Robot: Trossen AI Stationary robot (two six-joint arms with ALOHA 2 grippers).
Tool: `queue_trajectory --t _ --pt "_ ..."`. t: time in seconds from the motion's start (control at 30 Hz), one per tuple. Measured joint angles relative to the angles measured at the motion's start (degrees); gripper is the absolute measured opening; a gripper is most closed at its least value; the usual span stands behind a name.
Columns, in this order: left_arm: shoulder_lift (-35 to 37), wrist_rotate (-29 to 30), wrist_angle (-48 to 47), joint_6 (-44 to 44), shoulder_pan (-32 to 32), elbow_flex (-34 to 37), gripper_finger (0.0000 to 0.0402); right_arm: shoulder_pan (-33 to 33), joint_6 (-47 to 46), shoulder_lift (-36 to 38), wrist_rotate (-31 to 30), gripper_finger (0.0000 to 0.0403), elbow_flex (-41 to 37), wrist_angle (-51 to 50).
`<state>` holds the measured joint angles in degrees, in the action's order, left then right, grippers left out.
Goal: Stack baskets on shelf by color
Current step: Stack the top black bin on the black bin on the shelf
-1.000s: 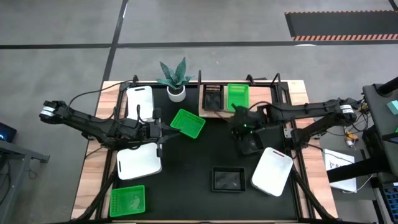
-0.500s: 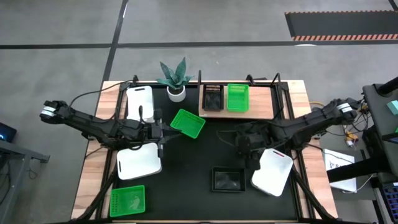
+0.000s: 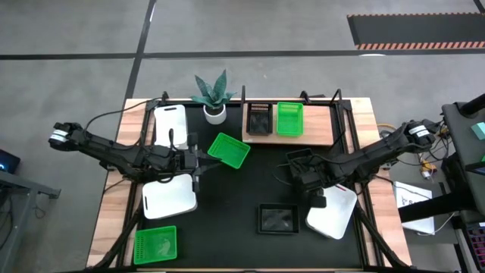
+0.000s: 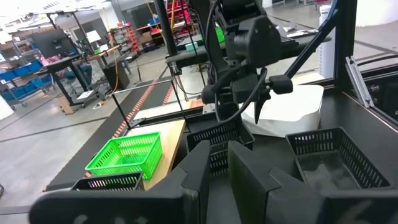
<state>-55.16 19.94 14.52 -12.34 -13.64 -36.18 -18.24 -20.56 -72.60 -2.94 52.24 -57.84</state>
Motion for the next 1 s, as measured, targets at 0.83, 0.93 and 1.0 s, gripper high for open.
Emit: queue_trajectory --t 0.83,0.93,1.0 --pt "0.0 0.0 0.0 -0.1 0.0 0.0 0.0041 0.4 0.6 0.0 -3.7 0.0122 -6.6 7.8" --pt "0.0 0.0 0.0 -0.1 0.0 0.0 0.0041 0.4 1.2 0.0 -3.7 0.0082 -6.6 7.8" --pt "0.0 0.0 0.0 -0.1 0.0 0.0 0.0041 0.4 2.4 0.0 -3.7 0.0051 -6.6 8.0"
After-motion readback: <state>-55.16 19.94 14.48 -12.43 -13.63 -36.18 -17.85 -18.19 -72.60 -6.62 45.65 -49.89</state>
